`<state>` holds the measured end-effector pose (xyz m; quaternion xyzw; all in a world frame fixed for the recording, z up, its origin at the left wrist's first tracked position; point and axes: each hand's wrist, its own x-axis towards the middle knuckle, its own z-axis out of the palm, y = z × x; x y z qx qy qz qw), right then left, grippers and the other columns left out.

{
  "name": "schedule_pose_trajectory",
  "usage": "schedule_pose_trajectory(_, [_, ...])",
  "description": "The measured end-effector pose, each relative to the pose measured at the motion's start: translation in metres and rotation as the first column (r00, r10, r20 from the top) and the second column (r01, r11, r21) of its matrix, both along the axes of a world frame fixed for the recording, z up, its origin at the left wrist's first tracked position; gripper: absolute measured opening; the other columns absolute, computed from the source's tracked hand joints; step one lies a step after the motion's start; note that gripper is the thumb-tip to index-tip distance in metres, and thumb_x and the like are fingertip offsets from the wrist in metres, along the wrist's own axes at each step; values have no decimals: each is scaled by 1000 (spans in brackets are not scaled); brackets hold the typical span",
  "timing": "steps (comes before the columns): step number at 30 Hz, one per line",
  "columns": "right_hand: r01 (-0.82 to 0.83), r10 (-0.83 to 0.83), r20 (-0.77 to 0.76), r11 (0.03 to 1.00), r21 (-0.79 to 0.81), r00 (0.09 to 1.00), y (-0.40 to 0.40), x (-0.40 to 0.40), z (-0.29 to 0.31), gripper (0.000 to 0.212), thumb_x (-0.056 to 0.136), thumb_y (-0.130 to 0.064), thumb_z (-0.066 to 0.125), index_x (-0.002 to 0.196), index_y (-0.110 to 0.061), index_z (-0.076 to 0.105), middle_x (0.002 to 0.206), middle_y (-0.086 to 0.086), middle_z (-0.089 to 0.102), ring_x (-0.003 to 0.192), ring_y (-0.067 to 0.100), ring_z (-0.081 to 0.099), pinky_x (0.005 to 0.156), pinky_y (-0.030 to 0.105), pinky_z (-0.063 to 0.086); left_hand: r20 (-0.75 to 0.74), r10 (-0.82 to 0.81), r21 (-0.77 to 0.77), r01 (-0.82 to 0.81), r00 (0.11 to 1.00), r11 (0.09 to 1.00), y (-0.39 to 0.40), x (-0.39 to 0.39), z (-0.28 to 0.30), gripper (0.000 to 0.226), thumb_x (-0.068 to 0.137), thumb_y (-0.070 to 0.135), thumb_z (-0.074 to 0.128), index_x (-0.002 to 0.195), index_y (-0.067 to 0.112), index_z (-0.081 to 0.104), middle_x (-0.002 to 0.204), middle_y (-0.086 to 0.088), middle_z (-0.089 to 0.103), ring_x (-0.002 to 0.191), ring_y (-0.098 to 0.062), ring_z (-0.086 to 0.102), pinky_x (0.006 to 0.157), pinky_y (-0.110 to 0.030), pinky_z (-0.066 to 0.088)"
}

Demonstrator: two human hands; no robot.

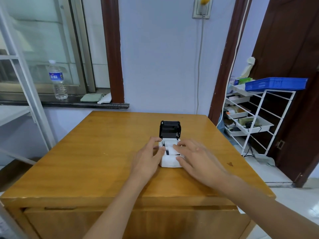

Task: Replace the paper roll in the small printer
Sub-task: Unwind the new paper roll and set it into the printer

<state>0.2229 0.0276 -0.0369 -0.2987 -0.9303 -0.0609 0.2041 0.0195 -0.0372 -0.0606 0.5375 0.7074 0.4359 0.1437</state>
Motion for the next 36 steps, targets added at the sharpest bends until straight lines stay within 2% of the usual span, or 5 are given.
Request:
schedule_pose_trajectory(13, [12,7,-99,983,182,995,-8,-5,-22,38,101,-30,61,138,-25,66,124,-4,58,106,17,55,84,34,56,-22,-30,-39,29,999,999,-3,6,4,55,79,77,47,130,59,36,131,21,64,104,-12,68,90,-42,56])
schedule_pose_trajectory(20, [57,-85,-341,994,-92,936,14,-15,24,48,106,-27,46,153,-23,51,146,-7,55,130,14,51,102,28,43,-6,-21,-42,21,1000,999,-2,5,4,54,79,73,51,129,57,36,126,21,65,102,-11,67,86,-42,57])
schedule_pose_trajectory(25, [123,-145,-91,968,-217,985,56,-41,55,59,110,-21,40,166,-20,23,173,-2,27,159,18,27,125,34,31,-2,-5,-44,5,1000,999,-1,4,4,53,84,66,57,131,55,37,124,21,66,102,-11,67,86,-42,57])
schedule_pose_trajectory(30, [96,-107,-71,984,-150,992,65,-51,57,36,108,-22,49,142,-23,62,135,-4,67,123,23,61,98,39,52,-1,-3,-40,3,1000,999,-1,2,3,53,84,65,59,131,54,37,120,21,66,94,-10,67,83,-40,57])
schedule_pose_trajectory(36, [20,-41,-163,992,-128,986,52,-42,47,22,104,-22,56,118,-28,74,109,-13,69,99,11,62,93,37,54,-11,7,-50,-7,1000,999,0,2,3,60,85,65,61,136,51,33,118,21,64,94,-11,68,83,-41,57])
